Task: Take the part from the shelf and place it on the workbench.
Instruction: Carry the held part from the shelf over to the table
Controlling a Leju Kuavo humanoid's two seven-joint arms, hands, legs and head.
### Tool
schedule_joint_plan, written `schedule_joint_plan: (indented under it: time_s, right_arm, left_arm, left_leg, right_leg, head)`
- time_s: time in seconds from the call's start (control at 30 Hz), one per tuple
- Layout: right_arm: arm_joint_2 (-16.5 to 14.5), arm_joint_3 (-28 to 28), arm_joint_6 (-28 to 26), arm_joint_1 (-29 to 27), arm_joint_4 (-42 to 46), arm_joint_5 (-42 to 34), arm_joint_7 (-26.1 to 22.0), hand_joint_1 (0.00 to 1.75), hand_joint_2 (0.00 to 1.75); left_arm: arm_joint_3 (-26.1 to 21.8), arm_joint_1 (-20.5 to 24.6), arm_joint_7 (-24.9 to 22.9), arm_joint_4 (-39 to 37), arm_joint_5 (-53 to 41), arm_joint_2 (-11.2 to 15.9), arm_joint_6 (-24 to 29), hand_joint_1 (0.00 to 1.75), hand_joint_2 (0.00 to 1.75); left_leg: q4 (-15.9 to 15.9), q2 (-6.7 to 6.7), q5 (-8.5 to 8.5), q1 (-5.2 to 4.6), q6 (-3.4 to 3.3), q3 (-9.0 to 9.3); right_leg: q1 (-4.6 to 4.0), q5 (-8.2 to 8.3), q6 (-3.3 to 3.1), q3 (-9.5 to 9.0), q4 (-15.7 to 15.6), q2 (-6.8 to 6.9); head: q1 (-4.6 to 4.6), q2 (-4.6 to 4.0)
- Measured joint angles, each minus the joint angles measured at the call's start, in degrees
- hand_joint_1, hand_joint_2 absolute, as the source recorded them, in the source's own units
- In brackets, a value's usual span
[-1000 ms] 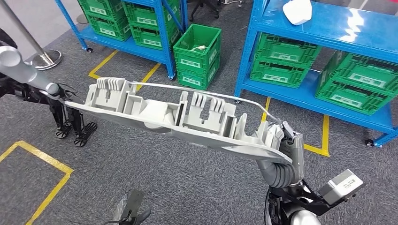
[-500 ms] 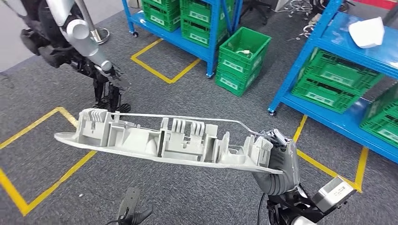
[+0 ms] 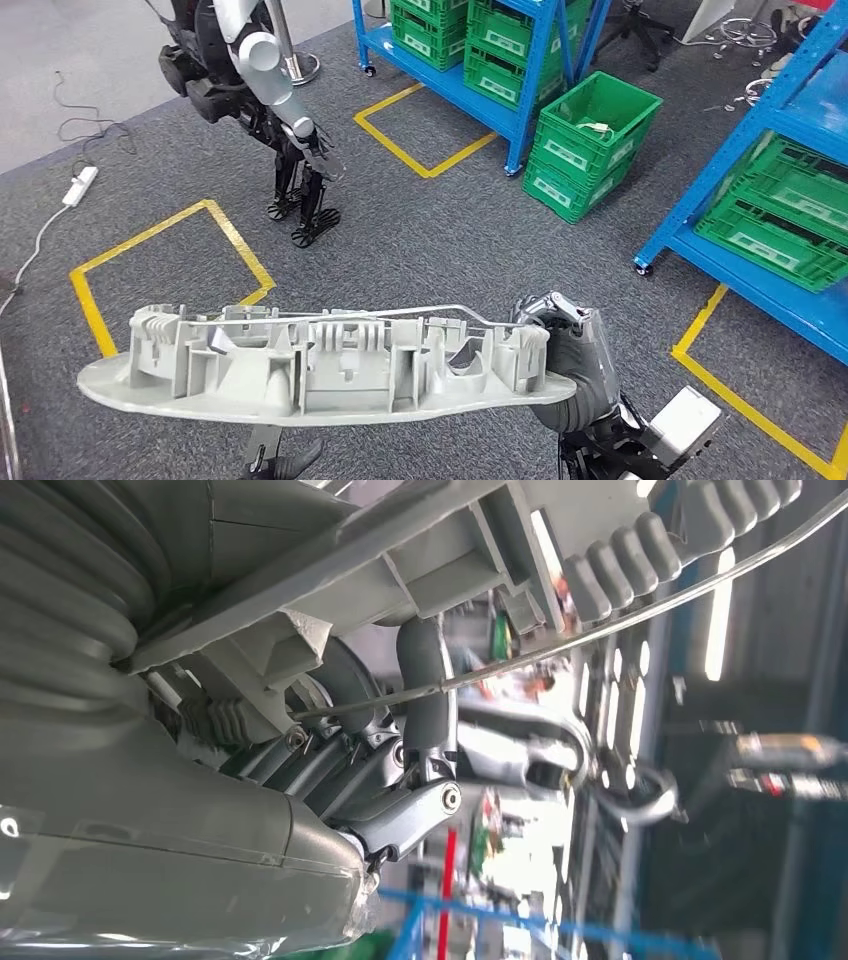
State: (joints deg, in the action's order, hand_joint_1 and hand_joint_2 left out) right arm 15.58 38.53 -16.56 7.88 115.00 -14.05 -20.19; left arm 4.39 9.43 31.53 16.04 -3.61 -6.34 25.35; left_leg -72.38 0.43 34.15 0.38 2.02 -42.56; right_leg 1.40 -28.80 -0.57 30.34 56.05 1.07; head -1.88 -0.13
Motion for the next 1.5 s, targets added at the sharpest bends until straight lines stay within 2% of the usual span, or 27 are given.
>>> schedule_joint_plan:
  time_s: [0.07,0.13,0.2,0.23,0.3,0.33,0.4,0.47,0.5,0.53,0.6,0.67,0.73,0.8,0.83,0.9,0.93,0.97,1.03,1.07,1.1,1.17,1.23,1.33,1.4,1.47,1.5]
  right_arm:
    - [0.1,0.1,0.3,-0.1,-0.1,0.0,0.1,1.75,1.75]
    - [0.1,0.2,0.5,-0.1,-0.1,0.0,0.2,1.75,1.75]
    - [0.1,0.3,0.7,0.0,-0.1,0.0,0.2,1.75,1.75]
    - [0.2,0.3,0.9,0.0,-0.1,0.0,0.2,1.75,1.75]
    - [0.2,0.3,1.2,0.0,-0.1,0.0,0.2,1.75,1.75]
    - [0.2,0.2,1.4,0.0,-0.1,0.0,0.2,1.75,1.75]
    - [0.2,0.2,1.5,0.0,-0.1,0.1,0.2,1.75,1.75]
    - [0.2,0.2,1.6,-0.3,-0.1,0.1,0.2,1.75,1.75]
    - [0.3,0.2,1.7,-0.5,-0.2,0.2,0.2,1.75,1.75]
    - [0.3,0.2,1.7,-0.6,-0.3,0.2,0.2,1.75,1.75]
    - [0.3,0.2,1.7,-0.7,-0.3,0.2,0.2,1.75,1.75]
    - [0.3,0.2,1.8,-0.7,-0.3,0.2,0.2,1.75,1.75]
    - [0.3,0.1,1.9,-0.6,-0.3,0.1,0.1,1.75,1.75]
    - [0.3,0.1,2.0,-0.6,-0.3,0.0,0.1,1.75,1.75]
    - [0.3,0.1,2.0,-0.6,-0.3,0.0,0.1,1.75,1.75]
    - [0.2,0.1,2.1,-0.6,-0.3,-0.1,0.1,1.75,1.75]
    - [0.1,0.1,2.1,-0.6,-0.3,-0.2,0.1,1.75,1.75]
    - [0.1,0.1,2.1,-0.7,-0.3,-0.3,0.0,1.75,1.75]
    - [0.1,0.1,2.2,-0.9,-0.4,-0.3,0.0,1.75,1.75]
    - [0.1,0.1,2.2,-0.9,-0.4,-0.3,0.0,1.75,1.75]
    - [0.1,0.1,2.2,-0.9,-0.5,-0.3,0.0,1.75,1.75]
    - [0.1,0.1,2.3,-0.9,-0.4,-0.3,0.0,1.75,1.75]
    - [0.1,0.1,2.4,-0.9,-0.4,-0.3,0.0,1.75,1.75]
    - [0.1,0.1,2.6,-0.9,-0.4,-0.4,0.0,1.75,1.75]
    - [0.1,0.1,2.6,-1.0,-0.4,-0.5,-0.1,1.75,1.75]
    - [0.1,0.1,2.6,-1.3,-0.5,-0.6,-0.2,1.75,1.75]
    - [0.2,0.1,2.6,-1.5,-0.5,-0.7,-0.2,1.75,1.75]
  left_arm:
    - [0.0,-0.1,0.0,-0.1,0.0,0.0,-0.1,0.0,1.75]
    - [0.0,-0.1,-0.1,-0.1,0.0,0.0,-0.1,0.0,1.75]
    - [0.0,0.2,-0.2,-0.1,0.0,0.1,0.0,0.0,1.75]
    - [0.0,0.3,-0.3,-0.1,0.1,0.1,0.0,0.0,1.75]
    - [0.0,0.4,-0.5,-0.1,0.3,0.1,0.3,0.0,1.75]
    - [0.0,0.4,-0.6,-0.2,0.3,0.1,0.4,0.0,1.75]
    - [0.1,0.5,-0.8,-0.2,0.3,0.1,0.7,0.0,1.75]
    - [0.1,0.7,-1.1,-0.2,0.2,0.0,0.8,0.0,1.75]
    - [0.2,0.7,-1.2,-0.2,0.2,0.0,0.8,0.0,1.75]
    - [0.2,0.7,-1.3,-0.3,0.1,0.0,0.8,0.0,1.75]
    - [0.2,0.7,-1.5,-0.3,0.1,-0.1,0.8,0.0,1.75]
    - [0.2,0.7,-1.6,-0.3,0.0,-0.1,0.8,0.0,1.75]
    - [0.3,0.8,-1.7,-0.3,0.0,-0.3,0.9,0.0,1.75]
    - [0.3,0.8,-1.7,-0.3,0.1,-0.3,0.9,0.0,1.75]
    - [0.3,0.8,-1.7,-0.3,0.1,-0.2,0.9,0.0,1.75]
    - [0.4,0.8,-1.7,-0.3,0.2,-0.1,0.9,0.0,1.75]
    - [0.5,0.9,-1.7,-0.3,0.2,0.0,1.0,0.0,1.75]
    - [0.6,1.0,-1.8,-0.3,0.2,0.0,0.9,0.0,1.75]
    - [0.7,1.0,-1.9,-0.3,0.2,0.0,0.9,0.0,1.75]
    - [0.7,1.0,-2.0,-0.3,0.2,0.0,0.9,0.0,1.75]
    - [0.7,0.9,-2.0,-0.3,0.2,0.0,0.9,0.0,1.75]
    - [0.7,1.0,-2.1,-0.3,0.2,0.0,0.9,0.0,1.75]
    - [1.0,1.0,-2.1,-0.3,0.2,0.0,0.9,0.0,1.75]
    - [1.3,1.0,-2.1,-0.3,0.2,0.1,0.9,0.0,1.75]
    - [1.5,1.0,-2.2,-0.3,0.2,0.1,0.9,0.0,1.75]
    - [1.6,1.1,-2.2,-0.3,0.2,0.0,0.9,0.0,1.75]
    - [1.6,1.1,-2.2,-0.3,0.2,-0.1,0.9,0.0,1.75]
  left_leg:
    - [0.5,0.13,-1.25,0.57,0.61,0.58]
    - [7.8,2.43,-4.55,0.71,0.84,5.22]
    - [13.7,4.74,-6.06,0.41,0.14,8.9]
    - [14.7,5.05,-6.01,0.2,-0.41,9.45]
    - [15.0,3.53,-6.11,0.03,-1.57,9.35]
    - [15.2,2.77,-6.27,0.07,-2.01,9.38]
    - [15.4,1.24,-6.64,0.19,-2.82,9.5]
    - [15.4,-0.38,-6.78,-0.1,-3.37,9.44]
    - [15.4,-1.25,-6.83,-0.31,-3.55,9.44]
    - [15.4,-2.16,-6.88,-0.55,-3.67,9.46]
    - [15.4,-3.91,-6.97,-0.99,-3.8,9.58]
    - [15.3,-5.38,-7.02,-1.32,-3.79,9.62]
    - [15.2,-6.48,-7.14,-1.29,-3.5,9.32]
    - [15.2,-7.51,-7.36,-1.13,-2.95,8.88]
    - [15.1,-7.02,-7.25,-1.2,-2.74,8.71]
    - [12.6,-3.7,-5.44,-1.29,-2.06,7.34]
    - [9.7,-1.63,-3.69,-1.02,-1.65,5.9]
    - [6.0,-0.5,-1.86,-0.58,-1.12,4.0]
    - [0.8,-0.18,-0.23,0.31,-0.25,1.18]
    - [0.9,-0.06,-0.93,0.62,0.12,1.17]
    - [3.1,0.41,-2.51,0.86,0.45,2.4]
    - [10.0,3.43,-5.55,0.99,0.77,6.52]
    - [13.9,5.65,-6.35,0.78,-0.08,8.79]
    - [14.3,4.0,-6.24,0.43,-1.88,8.64]
    - [14.4,2.32,-6.57,0.45,-2.69,8.62]
    - [14.4,0.69,-6.77,0.27,-3.29,8.49]
    - [14.4,-0.21,-6.82,0.05,-3.5,8.46]
  right_leg:
    - [0.19,-0.08,0.32,-0.04,0.0,1.61]
    - [0.27,-0.25,0.87,-0.32,0.1,2.96]
    - [0.05,-0.56,1.7,-0.69,0.1,4.06]
    - [-0.05,-0.66,2.11,-0.93,0.1,4.62]
    - [0.04,-0.79,2.94,-1.46,-0.3,5.75]
    - [0.2,-1.25,3.28,-1.55,0.0,5.33]
    - [0.32,-4.08,3.58,-0.08,4.0,2.6]
    - [0.09,-8.11,3.29,3.49,12.0,-0.11]
    - [-0.09,-9.21,3.07,5.11,15.4,-0.58]
    - [-0.28,-9.15,2.77,5.98,16.9,-0.8]
    - [-0.7,-5.71,1.86,4.8,13.3,-1.35]
    - [-1.06,-1.6,0.59,1.72,5.4,-3.45]
    - [-1.3,-0.31,-0.1,0.0,1.1,-5.07]
    - [-1.38,-0.28,-0.23,-0.3,0.4,-4.51]
    - [-1.28,-0.06,-0.3,-0.44,0.1,-3.94]
    - [-0.91,0.39,-0.49,-0.75,-0.7,-2.64]
    - [-0.84,0.48,-0.55,-0.83,-0.9,-1.91]
    - [-0.81,0.47,-0.63,-0.85,-0.9,-1.16]
    - [-0.67,0.32,-0.51,-0.86,-0.9,0.5]
    - [-0.54,0.21,-0.35,-0.88,-0.8,1.28]
    - [-0.37,0.05,-0.09,-0.93,-0.7,2.03]
    - [-0.28,-0.49,0.71,-1.08,-0.2,3.23]
    - [-0.43,-1.08,1.62,-1.34,0.2,4.2]
    - [-0.21,-1.55,2.68,-2.02,0.0,5.11]
    - [0.04,-3.72,3.15,-1.14,2.7,2.83]
    - [-0.01,-7.75,3.1,1.94,9.7,-0.01]
    - [-0.15,-9.33,2.91,3.76,13.6,-0.51]
  head:
    - [-0.17,0.0]
    - [-0.47,0.0]
    - [-0.72,0.0]
    - [-0.69,0.0]
    - [-0.36,0.0]
    - [-0.28,-0.01]
    - [0.02,-0.01]
    - [0.49,0.0]
    - [0.69,0.0]
    - [0.81,0.0]
    - [0.94,0.0]
    - [0.98,-0.01]
    - [0.97,-0.01]
    - [1.04,-0.01]
    - [1.14,-0.01]
    - [0.94,-0.01]
    - [0.78,-0.01]
    - [0.53,-0.01]
    - [0.37,-0.01]
    - [0.32,-0.01]
    - [0.26,0.0]
    - [-0.02,0.0]
    - [-0.1,0.0]
    - [0.24,0.0]
    - [0.49,0.0]
    - [0.92,0.0]
    - [1.09,0.0]
